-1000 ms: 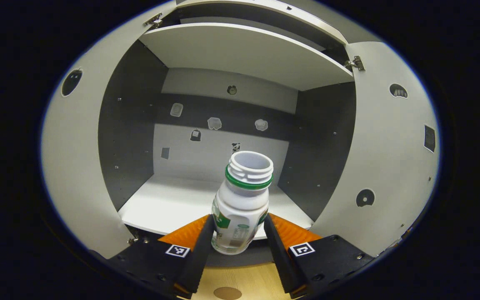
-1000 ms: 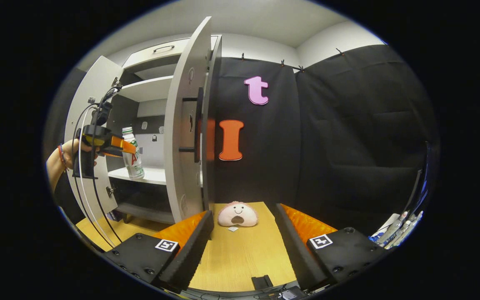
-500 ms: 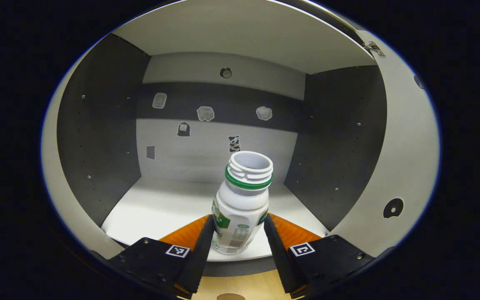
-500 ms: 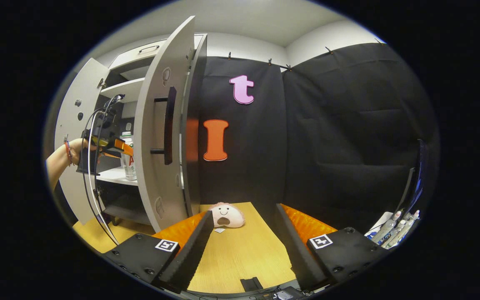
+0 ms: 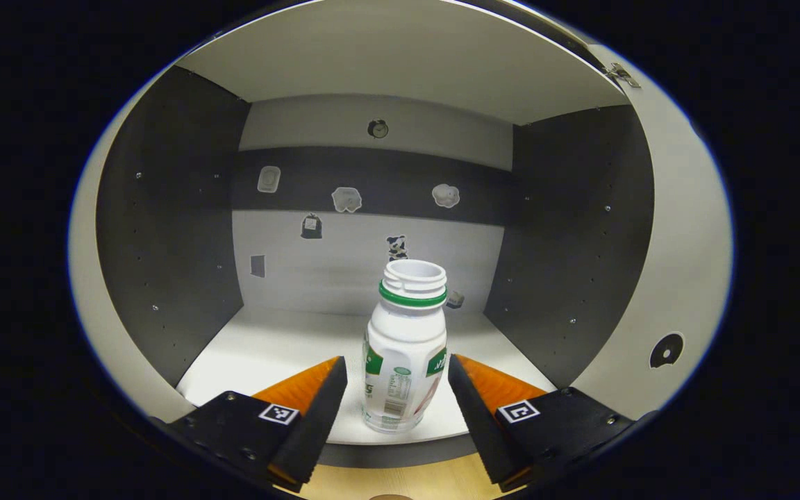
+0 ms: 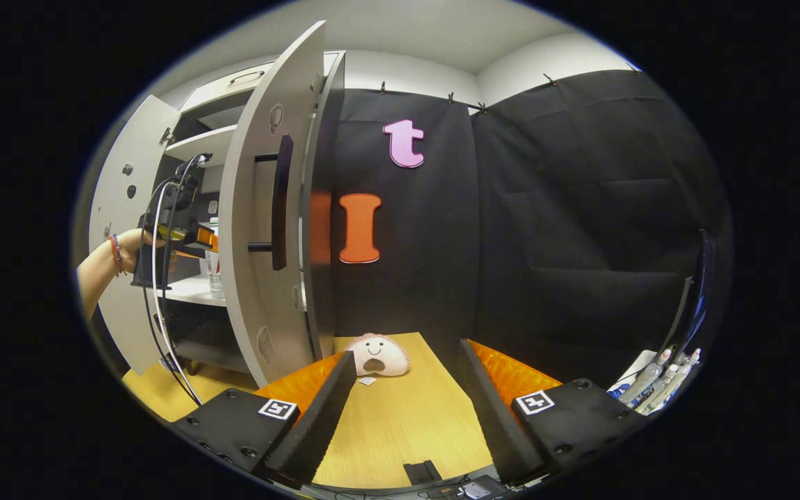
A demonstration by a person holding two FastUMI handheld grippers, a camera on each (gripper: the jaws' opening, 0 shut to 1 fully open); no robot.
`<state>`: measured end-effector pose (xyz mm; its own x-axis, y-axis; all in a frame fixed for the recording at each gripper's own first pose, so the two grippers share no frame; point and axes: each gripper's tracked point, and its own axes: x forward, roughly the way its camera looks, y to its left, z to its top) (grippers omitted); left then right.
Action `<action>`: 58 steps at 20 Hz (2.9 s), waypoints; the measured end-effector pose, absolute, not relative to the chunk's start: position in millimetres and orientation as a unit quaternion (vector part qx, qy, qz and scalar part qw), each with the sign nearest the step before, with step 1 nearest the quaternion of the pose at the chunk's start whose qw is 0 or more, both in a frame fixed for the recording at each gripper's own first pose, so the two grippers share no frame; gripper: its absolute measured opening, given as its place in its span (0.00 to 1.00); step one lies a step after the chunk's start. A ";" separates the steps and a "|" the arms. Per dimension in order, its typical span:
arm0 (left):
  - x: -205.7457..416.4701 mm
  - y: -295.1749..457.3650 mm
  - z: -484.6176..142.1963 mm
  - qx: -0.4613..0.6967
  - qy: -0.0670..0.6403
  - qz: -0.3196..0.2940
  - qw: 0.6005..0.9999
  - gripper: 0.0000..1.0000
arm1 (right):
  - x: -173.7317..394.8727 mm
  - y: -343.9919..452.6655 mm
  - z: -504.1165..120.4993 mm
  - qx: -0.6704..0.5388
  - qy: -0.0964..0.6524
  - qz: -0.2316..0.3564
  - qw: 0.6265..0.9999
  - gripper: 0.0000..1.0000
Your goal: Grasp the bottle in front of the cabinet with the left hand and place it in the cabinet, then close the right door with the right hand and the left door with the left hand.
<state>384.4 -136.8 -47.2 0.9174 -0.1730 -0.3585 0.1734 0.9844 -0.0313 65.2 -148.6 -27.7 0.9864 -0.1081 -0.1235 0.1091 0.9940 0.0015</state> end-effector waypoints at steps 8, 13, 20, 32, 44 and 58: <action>310.5 -97.4 24.6 0.012 0.102 -0.071 0.992 0.95 | 69.2 -134.1 -16.3 0.001 0.052 -0.044 0.998 0.98; 246.2 -58.8 55.8 -0.008 0.068 -0.058 0.996 0.95 | 75.7 -123.4 -8.3 -0.008 0.040 -0.035 0.999 0.98; 155.0 12.9 79.5 -0.016 0.048 -0.021 0.998 0.95 | 88.1 -100.7 -6.6 -0.022 0.035 -0.017 0.999 0.98; 75.2 78.4 85.6 -0.003 0.029 0.003 1.000 0.93 | 118.3 -65.2 -11.3 -0.012 0.048 0.003 0.999 0.98; 69.5 77.7 81.4 -0.025 0.030 -0.022 0.999 0.95 | 118.8 -57.4 -12.7 -0.002 0.056 -0.018 0.998 0.95; 62.0 86.7 86.4 -0.019 0.021 -0.023 0.999 0.95 | 119.9 16.8 -10.2 -0.006 0.053 0.021 0.998 0.95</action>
